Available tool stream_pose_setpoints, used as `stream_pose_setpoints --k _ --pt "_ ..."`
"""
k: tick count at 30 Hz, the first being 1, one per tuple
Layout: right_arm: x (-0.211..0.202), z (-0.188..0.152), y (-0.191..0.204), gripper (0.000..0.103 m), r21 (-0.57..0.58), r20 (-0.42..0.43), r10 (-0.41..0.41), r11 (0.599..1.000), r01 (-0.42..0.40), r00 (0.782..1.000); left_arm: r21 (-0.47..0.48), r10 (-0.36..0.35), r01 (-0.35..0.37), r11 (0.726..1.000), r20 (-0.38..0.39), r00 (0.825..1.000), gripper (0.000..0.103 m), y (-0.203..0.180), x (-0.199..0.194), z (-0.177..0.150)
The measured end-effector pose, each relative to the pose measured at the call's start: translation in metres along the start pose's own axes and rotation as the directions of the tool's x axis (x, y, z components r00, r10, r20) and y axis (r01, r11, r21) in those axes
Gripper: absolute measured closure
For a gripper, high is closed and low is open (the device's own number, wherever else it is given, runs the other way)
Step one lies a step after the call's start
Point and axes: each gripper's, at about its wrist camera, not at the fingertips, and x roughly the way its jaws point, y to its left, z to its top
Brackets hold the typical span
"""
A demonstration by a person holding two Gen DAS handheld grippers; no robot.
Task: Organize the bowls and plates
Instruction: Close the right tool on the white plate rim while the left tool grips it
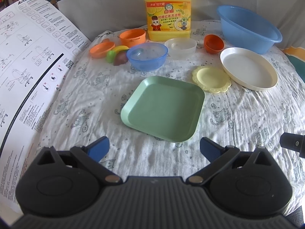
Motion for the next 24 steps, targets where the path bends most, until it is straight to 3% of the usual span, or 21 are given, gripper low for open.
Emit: stream_pose_setpoints --k 6,11,17,24 --pt "0.006 0.007 -0.01 0.0 0.017 0.046 0.039 0.999 -0.04 0.998 0.02 -0.026 0.026 0.999 0.01 1.0 0.0 -0.006 0.008 0.011" --pt "0.012 0.022 -0.017 0.0 -0.05 0.113 0.041 0.998 -0.035 0.993 0.058 -0.053 0.051 0.997 0.034 0.998 0.0 -0.02 0.015 0.03" --pt "0.024 0.057 -0.036 0.0 -0.055 0.165 0.058 0.997 -0.05 0.985 0.097 -0.097 0.092 0.991 0.045 0.994 0.0 -0.046 0.034 0.064" --pt "0.059 0.107 -0.069 0.0 0.009 0.166 0.013 1.0 -0.015 0.986 0.112 -0.148 0.142 0.984 0.049 0.988 0.0 -0.084 0.066 0.112"
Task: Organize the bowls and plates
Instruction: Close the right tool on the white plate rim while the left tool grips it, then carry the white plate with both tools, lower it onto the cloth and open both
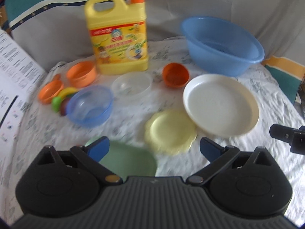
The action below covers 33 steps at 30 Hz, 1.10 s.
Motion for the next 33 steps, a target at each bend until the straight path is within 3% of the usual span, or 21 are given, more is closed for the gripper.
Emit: stream_pose_setpoints --k 5,6,11,13,16,17,20,23,33 --pt "0.038 0.023 -0.022 0.011 0.043 -0.008 0.004 0.999 -0.003 1.0 -0.016 -0.03 0.03 0.999 -0.03 0.999 0.0 -0.013 0.041 0.029" --pt "0.046 0.027 -0.024 0.017 0.043 -0.008 0.01 0.999 -0.01 1.0 -0.022 -0.031 0.03 0.999 -0.04 0.999 0.002 -0.015 0.05 0.034" --pt "0.089 0.039 -0.031 0.028 0.056 -0.039 0.024 0.998 -0.021 0.999 -0.007 -0.062 0.061 0.998 -0.085 0.994 0.014 -0.03 0.09 0.05" --pt "0.105 0.04 -0.034 0.036 0.064 -0.056 0.023 0.998 -0.019 0.998 -0.005 -0.073 0.072 0.997 -0.111 0.991 0.03 -0.034 0.105 0.053" --pt "0.12 0.038 -0.032 0.052 0.056 -0.071 0.027 0.998 -0.023 0.997 -0.009 -0.102 0.102 0.995 -0.141 0.985 0.045 -0.04 0.122 0.057" --pt "0.124 0.038 -0.032 0.062 0.049 -0.075 0.032 0.998 -0.028 0.997 -0.007 -0.111 0.111 0.994 -0.147 0.983 0.046 -0.042 0.126 0.057" --pt "0.135 0.036 -0.032 0.071 0.05 -0.086 0.047 0.998 -0.043 0.995 0.011 -0.133 0.136 0.991 -0.167 0.977 0.06 -0.047 0.137 0.059" --pt "0.139 0.033 -0.032 0.072 0.048 -0.071 0.051 0.998 -0.048 0.996 0.033 -0.157 0.165 0.986 -0.167 0.973 0.069 -0.054 0.141 0.061" --pt "0.13 0.033 -0.032 0.072 0.09 -0.069 0.055 0.995 -0.048 0.996 0.066 -0.136 0.149 0.987 -0.169 0.976 0.069 -0.069 0.134 0.06"
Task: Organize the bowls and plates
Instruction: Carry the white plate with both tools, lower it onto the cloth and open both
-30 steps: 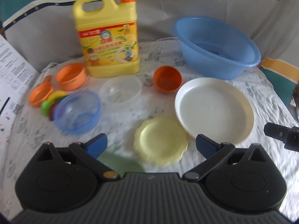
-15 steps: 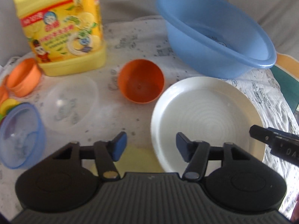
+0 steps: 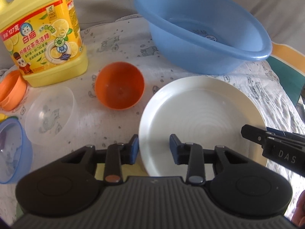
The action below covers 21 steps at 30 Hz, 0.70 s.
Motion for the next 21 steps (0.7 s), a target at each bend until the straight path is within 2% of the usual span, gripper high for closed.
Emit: stream_pose_setpoints --k 5,11,21 --pt "-0.021 -0.004 -0.004 0.072 0.019 0.014 -0.006 1.0 0.006 1.0 -0.008 -0.004 0.004 1.0 0.001 1.0 0.069 -0.005 -0.02 -0.011" --pt "-0.056 -0.014 -0.002 0.072 -0.01 0.034 -0.01 1.0 0.011 0.999 -0.016 0.0 0.0 1.0 0.012 1.0 0.069 -0.01 -0.056 -0.028" --pt "-0.121 -0.058 0.003 0.072 -0.027 0.05 -0.001 1.0 0.002 0.999 -0.026 -0.01 0.01 1.0 0.02 1.0 0.068 -0.013 -0.118 -0.075"
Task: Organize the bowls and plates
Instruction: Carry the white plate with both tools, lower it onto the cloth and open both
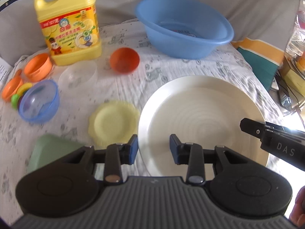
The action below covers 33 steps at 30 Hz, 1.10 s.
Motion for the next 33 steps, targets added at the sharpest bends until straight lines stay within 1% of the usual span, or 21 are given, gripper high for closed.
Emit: stream_pose_setpoints --k 8,16,22,33 --pt "-0.031 -0.038 0.002 0.072 -0.005 -0.028 0.001 1.0 -0.001 1.0 0.0 -0.005 0.005 1.0 -0.01 1.0 0.066 -0.002 -0.029 -0.046" --pt "-0.048 -0.075 0.006 0.072 -0.019 -0.058 0.002 1.0 -0.003 0.998 -0.007 0.0 0.0 1.0 -0.029 1.0 0.066 0.001 -0.039 -0.078" --pt "-0.05 -0.088 0.01 0.072 -0.037 -0.064 -0.006 0.999 0.004 0.998 -0.016 0.0 -0.001 1.0 -0.042 0.999 0.066 0.004 -0.036 -0.089" --pt "-0.031 -0.09 0.004 0.072 -0.033 -0.099 -0.029 0.999 0.026 0.995 -0.005 -0.002 0.002 1.0 -0.081 0.997 0.065 0.003 -0.018 -0.095"
